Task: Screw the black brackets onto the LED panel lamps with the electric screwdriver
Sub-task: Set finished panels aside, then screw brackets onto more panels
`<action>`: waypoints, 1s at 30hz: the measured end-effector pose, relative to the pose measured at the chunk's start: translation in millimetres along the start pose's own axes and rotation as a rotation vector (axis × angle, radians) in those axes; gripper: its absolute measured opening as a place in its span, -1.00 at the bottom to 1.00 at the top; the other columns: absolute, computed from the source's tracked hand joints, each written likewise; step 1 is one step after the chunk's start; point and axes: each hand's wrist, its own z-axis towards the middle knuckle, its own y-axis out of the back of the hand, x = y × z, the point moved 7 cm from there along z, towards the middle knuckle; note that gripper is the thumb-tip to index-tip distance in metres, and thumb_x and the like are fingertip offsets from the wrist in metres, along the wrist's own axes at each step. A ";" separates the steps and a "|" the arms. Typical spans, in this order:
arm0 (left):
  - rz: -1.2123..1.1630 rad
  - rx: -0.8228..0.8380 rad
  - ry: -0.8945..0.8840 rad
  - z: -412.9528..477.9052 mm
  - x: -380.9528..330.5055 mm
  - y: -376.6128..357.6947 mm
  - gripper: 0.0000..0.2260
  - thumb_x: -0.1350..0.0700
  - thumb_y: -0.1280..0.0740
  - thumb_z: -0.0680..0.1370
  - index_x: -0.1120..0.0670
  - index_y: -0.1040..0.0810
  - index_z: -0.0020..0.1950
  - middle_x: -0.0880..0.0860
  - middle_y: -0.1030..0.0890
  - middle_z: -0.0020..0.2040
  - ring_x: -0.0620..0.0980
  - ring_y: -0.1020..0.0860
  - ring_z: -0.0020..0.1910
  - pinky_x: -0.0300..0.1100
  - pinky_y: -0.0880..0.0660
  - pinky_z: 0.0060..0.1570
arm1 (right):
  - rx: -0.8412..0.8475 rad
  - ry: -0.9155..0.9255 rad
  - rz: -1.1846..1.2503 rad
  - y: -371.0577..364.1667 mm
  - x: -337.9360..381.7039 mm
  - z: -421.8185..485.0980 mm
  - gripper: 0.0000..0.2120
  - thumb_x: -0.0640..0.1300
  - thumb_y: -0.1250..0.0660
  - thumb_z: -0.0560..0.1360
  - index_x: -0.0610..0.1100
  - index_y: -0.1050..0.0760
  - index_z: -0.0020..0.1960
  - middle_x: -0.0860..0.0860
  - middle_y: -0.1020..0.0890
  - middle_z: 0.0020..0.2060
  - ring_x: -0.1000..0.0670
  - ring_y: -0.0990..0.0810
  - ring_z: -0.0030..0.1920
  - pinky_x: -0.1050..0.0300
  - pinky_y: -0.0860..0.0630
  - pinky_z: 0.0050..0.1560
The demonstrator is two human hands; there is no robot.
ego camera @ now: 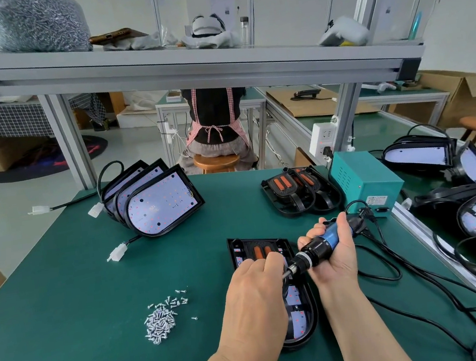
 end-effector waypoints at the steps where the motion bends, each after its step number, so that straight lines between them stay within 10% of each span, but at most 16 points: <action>1: 0.004 -0.004 -0.006 0.6 -2.4 2.2 -0.68 0.48 -0.31 0.28 0.10 -0.47 -0.13 -0.02 -0.44 -0.35 0.02 -0.32 -0.32 -0.14 -0.44 -0.27 | 0.002 -0.002 0.001 0.1 0.2 -0.1 -0.69 0.16 -0.32 0.58 -0.08 -0.42 -0.10 0.09 -0.44 -0.30 0.15 -0.47 -0.43 0.25 -0.23 -0.22; 12: 0.068 -0.018 -0.039 2.5 -8.2 5.0 -0.60 0.49 -0.41 0.10 0.08 -0.48 -0.24 -0.05 -0.42 -0.42 -0.02 -0.30 -0.40 -0.23 -0.28 -0.42 | -0.011 0.002 -0.003 1.7 -0.2 0.9 -0.66 0.19 -0.34 0.56 -0.10 -0.44 -0.08 0.08 -0.46 -0.30 0.14 -0.48 -0.42 0.25 -0.25 -0.24; 30: 0.057 0.093 0.012 10.3 2.1 -6.4 -0.77 0.38 -0.20 0.46 0.10 -0.43 0.01 -0.04 -0.36 -0.20 0.04 -0.27 -0.16 -0.19 -0.16 -0.18 | -0.036 -0.003 -0.007 1.3 -1.8 0.0 -0.64 0.20 -0.34 0.56 -0.10 -0.40 -0.07 0.08 -0.45 -0.32 0.14 -0.47 -0.44 0.26 -0.25 -0.29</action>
